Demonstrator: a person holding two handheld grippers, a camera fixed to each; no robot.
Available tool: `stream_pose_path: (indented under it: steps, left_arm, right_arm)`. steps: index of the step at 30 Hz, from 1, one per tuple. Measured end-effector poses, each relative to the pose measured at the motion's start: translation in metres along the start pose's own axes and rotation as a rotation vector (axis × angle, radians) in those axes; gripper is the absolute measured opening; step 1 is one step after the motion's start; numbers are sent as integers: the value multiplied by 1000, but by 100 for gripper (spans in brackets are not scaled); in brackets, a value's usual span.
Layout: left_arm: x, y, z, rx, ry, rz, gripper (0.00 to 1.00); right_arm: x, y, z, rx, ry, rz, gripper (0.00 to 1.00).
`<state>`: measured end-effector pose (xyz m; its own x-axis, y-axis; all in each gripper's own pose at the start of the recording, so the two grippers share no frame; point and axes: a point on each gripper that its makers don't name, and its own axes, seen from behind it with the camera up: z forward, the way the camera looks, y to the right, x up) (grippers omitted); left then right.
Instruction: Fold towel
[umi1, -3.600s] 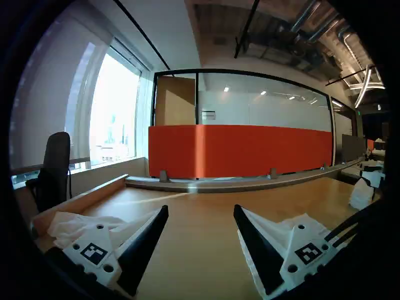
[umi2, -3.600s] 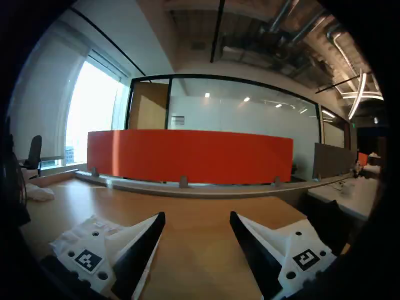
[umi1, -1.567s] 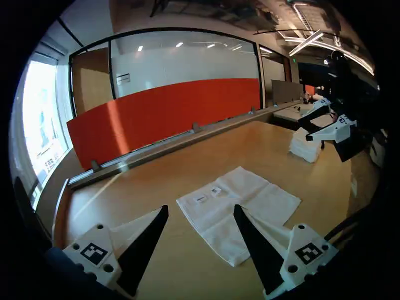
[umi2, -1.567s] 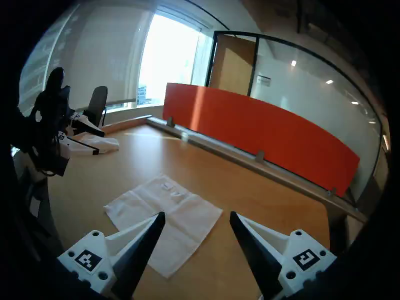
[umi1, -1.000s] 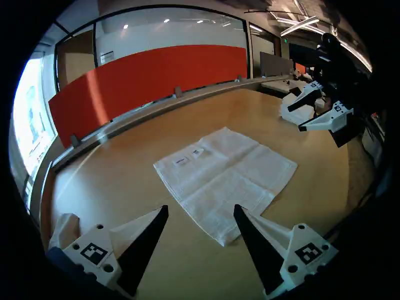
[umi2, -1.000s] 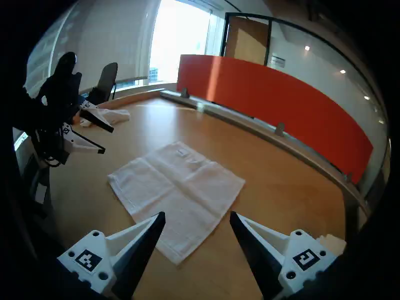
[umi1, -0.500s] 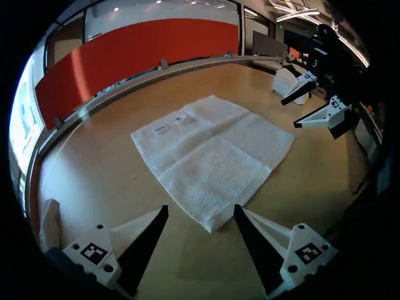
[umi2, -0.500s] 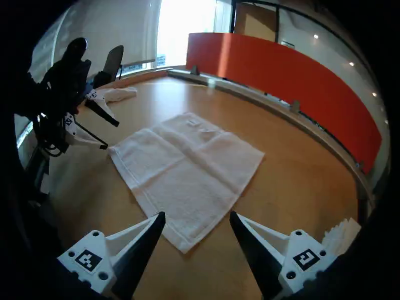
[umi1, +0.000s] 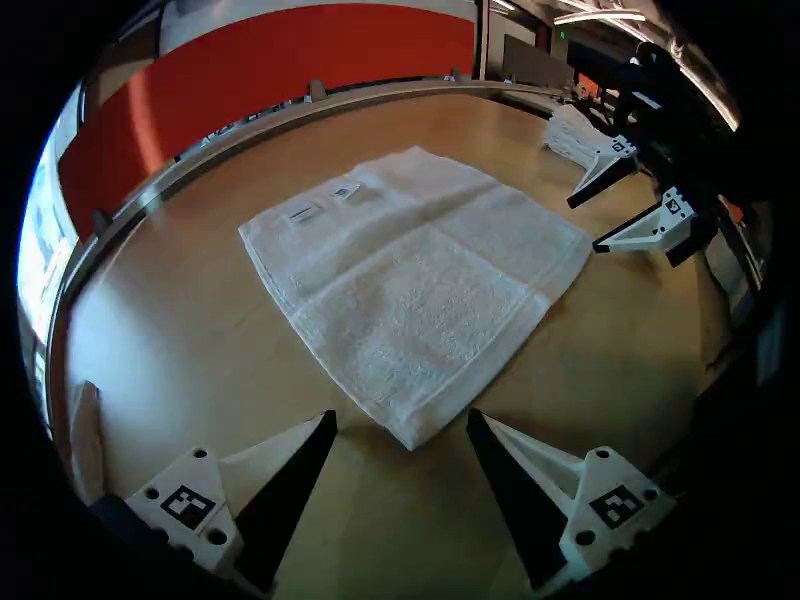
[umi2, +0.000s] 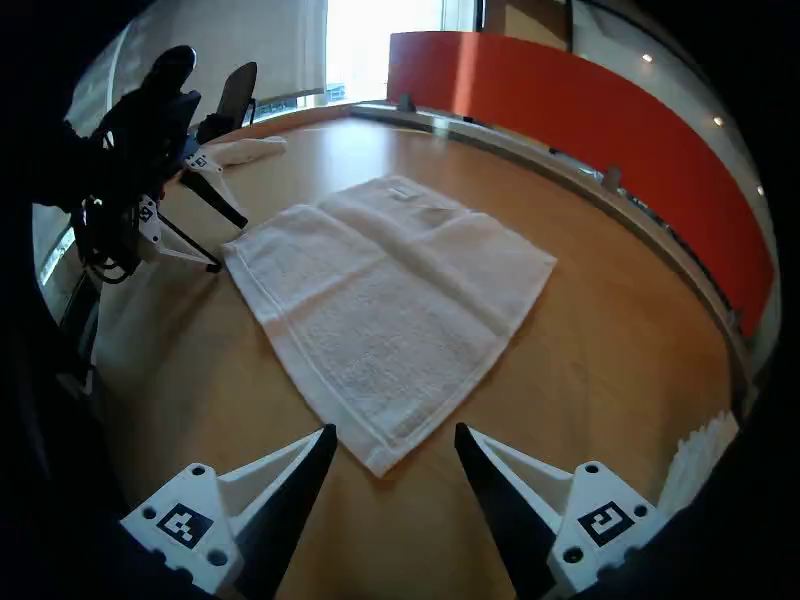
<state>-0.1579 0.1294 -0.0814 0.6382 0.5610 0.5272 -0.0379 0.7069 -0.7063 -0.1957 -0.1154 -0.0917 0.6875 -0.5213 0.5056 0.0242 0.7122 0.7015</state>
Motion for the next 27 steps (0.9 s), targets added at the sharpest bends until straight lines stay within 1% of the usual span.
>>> stream_pose_path:
  steps: [3, 9, 11, 13, 18, 23, 27]
  left_arm:
    - [-1, 2, 2, -6, -4, -1, 96]
    - [-1, 2, 2, -8, -5, -2, 94]
    - [0, 3, 2, -9, -5, 0, 91]
    - [0, 5, 2, -10, -5, 2, 87]
    - [0, 7, 2, -14, -6, 8, 81]
    - [0, 7, 2, -15, -11, 5, 77]
    - [1, 7, 1, -13, -17, 2, 56]
  right_arm:
    - [-2, 0, 0, 5, -5, -5, 85]
    - [-10, -3, 0, 25, -35, -16, 82]
    - [-12, -4, 0, 30, -42, -16, 77]
    - [-12, -6, 0, 34, -44, -13, 76]
    - [-13, -10, 3, 49, -46, 3, 63]
    - [-13, -11, 4, 50, -48, 10, 50]
    - [-13, -11, 4, 48, -49, 12, 37]
